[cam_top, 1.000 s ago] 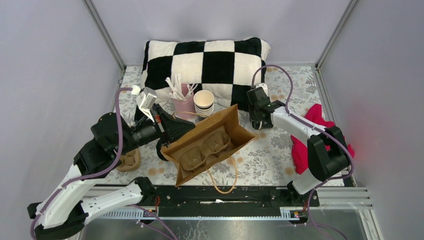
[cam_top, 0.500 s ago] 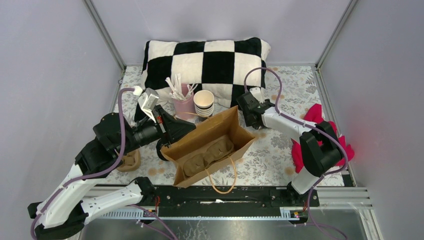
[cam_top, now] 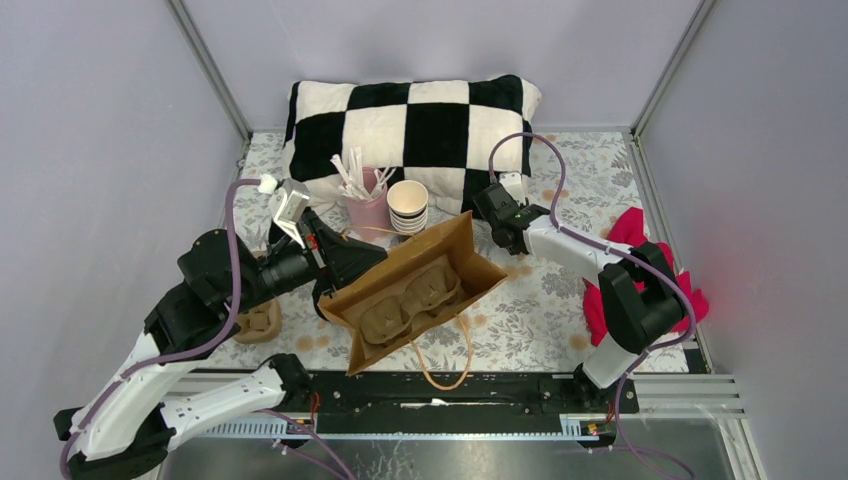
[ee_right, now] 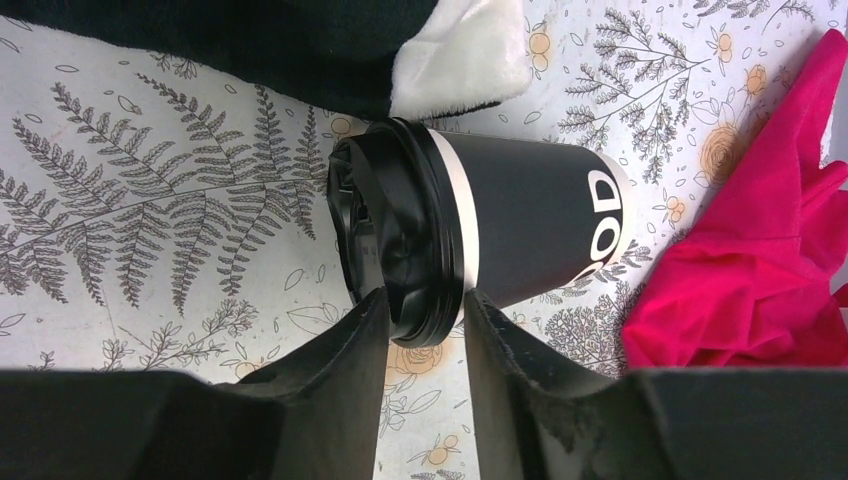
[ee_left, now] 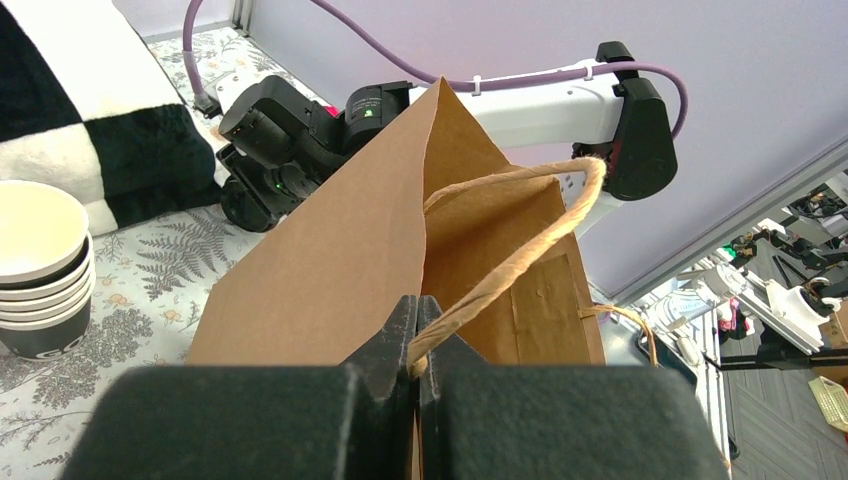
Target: Pack the takeout coffee
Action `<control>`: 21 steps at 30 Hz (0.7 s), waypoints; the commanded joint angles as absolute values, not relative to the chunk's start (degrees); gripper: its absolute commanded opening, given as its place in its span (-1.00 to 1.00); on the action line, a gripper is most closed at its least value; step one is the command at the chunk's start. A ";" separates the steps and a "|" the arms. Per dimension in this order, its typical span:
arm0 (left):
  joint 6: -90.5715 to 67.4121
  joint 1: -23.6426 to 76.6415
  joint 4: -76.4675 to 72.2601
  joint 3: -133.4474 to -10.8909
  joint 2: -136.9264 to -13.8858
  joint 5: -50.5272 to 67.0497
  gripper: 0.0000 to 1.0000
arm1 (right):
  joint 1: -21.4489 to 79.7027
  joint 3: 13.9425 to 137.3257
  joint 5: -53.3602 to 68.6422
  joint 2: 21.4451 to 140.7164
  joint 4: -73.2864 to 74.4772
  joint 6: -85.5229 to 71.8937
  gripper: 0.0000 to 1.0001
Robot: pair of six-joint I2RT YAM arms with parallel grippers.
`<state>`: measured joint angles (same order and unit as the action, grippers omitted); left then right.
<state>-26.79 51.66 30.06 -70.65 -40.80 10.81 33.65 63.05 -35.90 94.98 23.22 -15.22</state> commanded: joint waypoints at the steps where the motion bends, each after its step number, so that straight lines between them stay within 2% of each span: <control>1: -26.59 51.56 26.85 -70.83 -40.08 10.55 -1.00 | 33.33 63.28 -35.85 93.03 21.36 -16.32 -0.23; 13: -26.63 51.59 26.50 -70.84 -40.60 10.80 -1.00 | 29.17 61.71 -25.45 83.24 20.32 -20.36 -0.35; 21: -26.47 51.56 26.48 -71.21 -40.91 10.43 -1.00 | 22.77 58.71 -4.75 75.34 20.04 -27.64 -0.35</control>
